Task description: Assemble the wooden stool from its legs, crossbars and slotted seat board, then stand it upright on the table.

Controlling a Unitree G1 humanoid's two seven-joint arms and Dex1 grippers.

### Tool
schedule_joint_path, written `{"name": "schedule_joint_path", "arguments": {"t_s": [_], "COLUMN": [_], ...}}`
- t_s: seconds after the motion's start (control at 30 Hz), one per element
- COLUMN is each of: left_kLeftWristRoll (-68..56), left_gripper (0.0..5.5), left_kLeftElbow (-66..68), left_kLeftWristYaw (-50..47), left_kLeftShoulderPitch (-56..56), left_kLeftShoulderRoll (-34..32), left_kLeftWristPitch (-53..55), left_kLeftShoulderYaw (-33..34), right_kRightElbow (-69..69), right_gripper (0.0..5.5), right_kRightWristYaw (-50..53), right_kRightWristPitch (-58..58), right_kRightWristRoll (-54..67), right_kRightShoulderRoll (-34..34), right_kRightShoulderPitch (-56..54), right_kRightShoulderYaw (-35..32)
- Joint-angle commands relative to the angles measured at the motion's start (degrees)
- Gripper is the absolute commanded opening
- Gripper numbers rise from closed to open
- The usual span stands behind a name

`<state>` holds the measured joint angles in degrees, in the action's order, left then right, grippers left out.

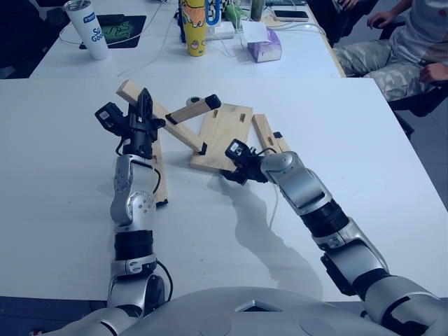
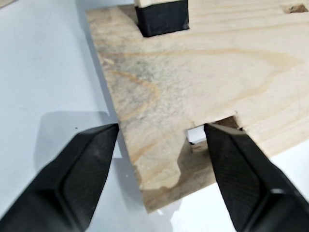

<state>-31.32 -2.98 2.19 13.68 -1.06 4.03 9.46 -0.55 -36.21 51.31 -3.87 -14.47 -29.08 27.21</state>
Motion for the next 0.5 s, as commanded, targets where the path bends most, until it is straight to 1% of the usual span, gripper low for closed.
{"name": "schedule_joint_path", "arguments": {"t_s": [0.03, 0.17, 0.27, 0.5], "left_kLeftWristRoll": [5.54, 6.68, 8.72, 11.10], "left_gripper": [1.02, 1.02, 1.02, 1.02], "left_kLeftElbow": [1.95, 2.53, 3.22, 0.67], "left_kLeftWristYaw": [1.65, 4.54, 6.37, 6.32], "left_kLeftShoulderPitch": [-0.36, -0.07, -1.91, -6.63], "left_kLeftShoulderRoll": [-2.18, -3.69, -4.92, -3.43], "left_kLeftWristPitch": [0.36, 0.87, 0.70, 1.79], "left_kLeftShoulderYaw": [-1.94, -2.79, -3.81, -7.61], "right_kRightElbow": [-0.68, -0.42, -0.20, 0.46], "right_gripper": [3.28, 3.28, 3.28, 3.28], "right_kRightWristYaw": [-0.82, -0.85, -0.74, -0.25], "right_kRightWristPitch": [2.51, 2.83, 2.86, 1.71], "right_kRightWristRoll": [1.95, 2.16, 2.35, 2.59], "right_kRightShoulderRoll": [0.73, 0.93, 1.11, 1.23], "right_kRightShoulderPitch": [2.68, 2.96, 3.06, 3.38], "right_kRightShoulderYaw": [0.88, 0.84, 0.85, 0.38]}}
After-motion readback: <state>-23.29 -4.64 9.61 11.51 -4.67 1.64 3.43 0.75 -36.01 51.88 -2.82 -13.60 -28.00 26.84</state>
